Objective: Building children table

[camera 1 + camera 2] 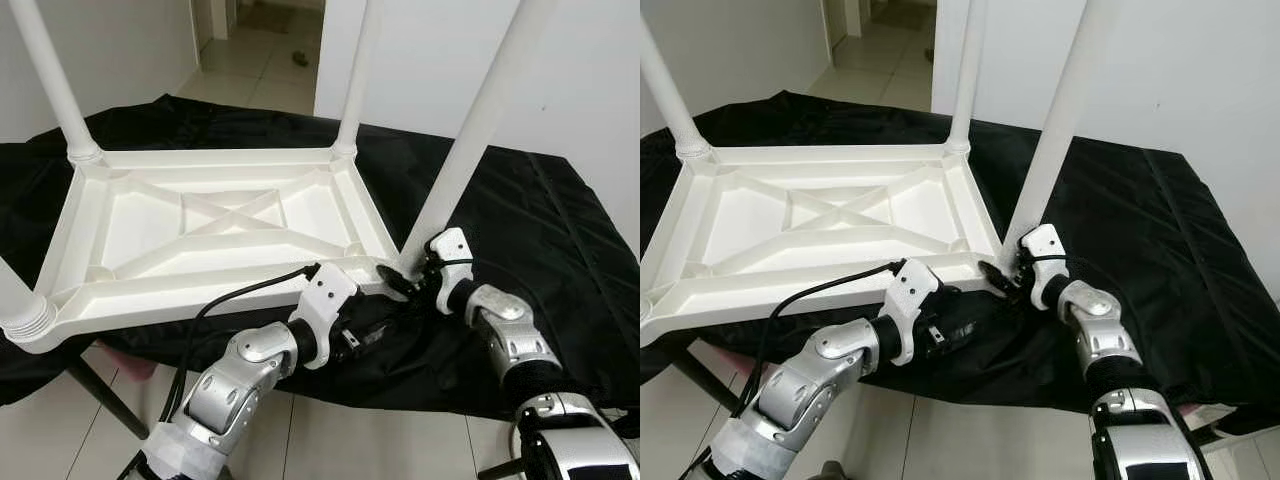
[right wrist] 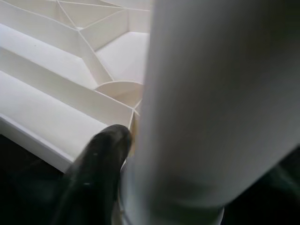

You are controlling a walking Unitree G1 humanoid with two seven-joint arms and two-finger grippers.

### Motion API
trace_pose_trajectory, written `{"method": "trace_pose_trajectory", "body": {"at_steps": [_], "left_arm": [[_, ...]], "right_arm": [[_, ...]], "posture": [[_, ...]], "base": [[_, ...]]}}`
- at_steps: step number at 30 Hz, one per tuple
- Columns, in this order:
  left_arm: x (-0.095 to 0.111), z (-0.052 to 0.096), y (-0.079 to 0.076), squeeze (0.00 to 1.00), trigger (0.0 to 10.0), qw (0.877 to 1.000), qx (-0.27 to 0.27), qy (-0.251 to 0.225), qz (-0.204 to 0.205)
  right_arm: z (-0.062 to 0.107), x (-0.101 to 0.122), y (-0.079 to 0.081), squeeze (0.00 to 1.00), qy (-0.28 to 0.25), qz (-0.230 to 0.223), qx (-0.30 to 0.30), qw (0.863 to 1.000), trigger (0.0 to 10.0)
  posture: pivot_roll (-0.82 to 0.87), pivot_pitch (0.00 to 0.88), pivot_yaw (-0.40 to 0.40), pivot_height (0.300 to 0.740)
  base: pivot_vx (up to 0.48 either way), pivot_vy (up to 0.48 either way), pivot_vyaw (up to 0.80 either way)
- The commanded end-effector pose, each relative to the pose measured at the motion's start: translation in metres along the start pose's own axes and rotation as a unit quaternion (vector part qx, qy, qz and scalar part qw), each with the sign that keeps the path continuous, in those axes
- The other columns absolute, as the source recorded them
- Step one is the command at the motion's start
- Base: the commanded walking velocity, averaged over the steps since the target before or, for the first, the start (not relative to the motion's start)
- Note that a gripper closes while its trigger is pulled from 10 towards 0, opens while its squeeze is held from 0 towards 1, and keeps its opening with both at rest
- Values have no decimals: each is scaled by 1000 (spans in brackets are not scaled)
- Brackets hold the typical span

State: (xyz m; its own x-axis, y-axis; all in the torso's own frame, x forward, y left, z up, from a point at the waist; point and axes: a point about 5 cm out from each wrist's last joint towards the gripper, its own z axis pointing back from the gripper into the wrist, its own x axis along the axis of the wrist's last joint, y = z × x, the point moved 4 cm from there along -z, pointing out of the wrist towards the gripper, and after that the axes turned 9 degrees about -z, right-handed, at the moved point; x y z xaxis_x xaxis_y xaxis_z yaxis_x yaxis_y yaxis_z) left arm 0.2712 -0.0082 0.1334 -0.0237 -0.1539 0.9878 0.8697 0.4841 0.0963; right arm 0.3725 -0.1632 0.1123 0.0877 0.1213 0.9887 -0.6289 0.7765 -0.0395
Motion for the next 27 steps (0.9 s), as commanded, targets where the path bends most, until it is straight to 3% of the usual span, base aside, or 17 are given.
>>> {"method": "trace_pose_trajectory", "body": {"at_steps": [1, 7, 10, 13, 16, 18, 19, 21, 23, 24, 25, 26, 27], "left_arm": [[5, -1, -3, 0, 10000, 1000, -11, -4, -3], [4, -1, -4, 0, 10000, 1000, -12, -2, -2], [4, 0, -4, 0, 10000, 1000, -11, -1, -2], [3, 0, -5, 0, 10000, 1000, -11, 1, 1], [3, 0, -6, 0, 10000, 1000, -11, 2, 2], [2, 0, -7, 0, 10000, 1000, -12, 2, 4], [2, 0, -7, 0, 10000, 1000, -12, 2, 4], [2, 1, -7, 0, 10000, 1000, -11, 3, 5], [2, 1, -7, 0, 10000, 1000, -11, 3, 5], [2, 1, -7, 0, 10000, 1000, -11, 4, 5], [2, 1, -7, 0, 10000, 1000, -11, 4, 5], [2, 1, -7, 0, 10000, 1000, -12, 4, 5], [2, 1, -7, 0, 10000, 1000, -12, 4, 5]], "right_arm": [[-2, -3, 4, 0, 6, 6, 16, 1000, 0], [-1, -10, 7, 0, 4, 6, 13, 1000, 0], [2, -11, 5, 0, -8, -4, -26, 1000, 0], [4, -8, -1, 0, -36, -18, -115, 993, 0], [4, -8, 2, 0, -47, -30, -145, 988, 0], [7, -11, 7, 0, -56, -58, -228, 970, 0], [7, -11, 7, 0, -56, -58, -228, 970, 0], [16, -14, 9, 0, -56, -69, -305, 948, 0], [16, -14, 9, 0, -56, -69, -305, 948, 0], [19, -16, 13, 0, -52, -82, -331, 939, 0], [19, -16, 13, 0, -52, -82, -331, 939, 0], [21, -14, 23, 0, -55, -90, -355, 929, 0], [21, -14, 23, 0, -55, -90, -355, 929, 0]], "posture": [[71, 0, -57, 740], [72, 0, -59, 740], [70, 0, -62, 740], [65, 0, -64, 740], [63, 0, -65, 740], [64, 0, -68, 740], [64, 0, -68, 740], [61, 0, -66, 740], [61, 0, -66, 740], [57, 1, -64, 740], [57, 1, -64, 740], [54, 8, -62, 740], [54, 8, -62, 740]], "base": [[0, 0, 0], [0, 0, 0], [0, 0, 0], [0, 0, 0], [0, 0, 0], [0, 0, 0], [0, 0, 0], [0, 0, 0], [0, 0, 0], [0, 0, 0], [0, 0, 0], [0, 0, 0], [0, 0, 0]]}}
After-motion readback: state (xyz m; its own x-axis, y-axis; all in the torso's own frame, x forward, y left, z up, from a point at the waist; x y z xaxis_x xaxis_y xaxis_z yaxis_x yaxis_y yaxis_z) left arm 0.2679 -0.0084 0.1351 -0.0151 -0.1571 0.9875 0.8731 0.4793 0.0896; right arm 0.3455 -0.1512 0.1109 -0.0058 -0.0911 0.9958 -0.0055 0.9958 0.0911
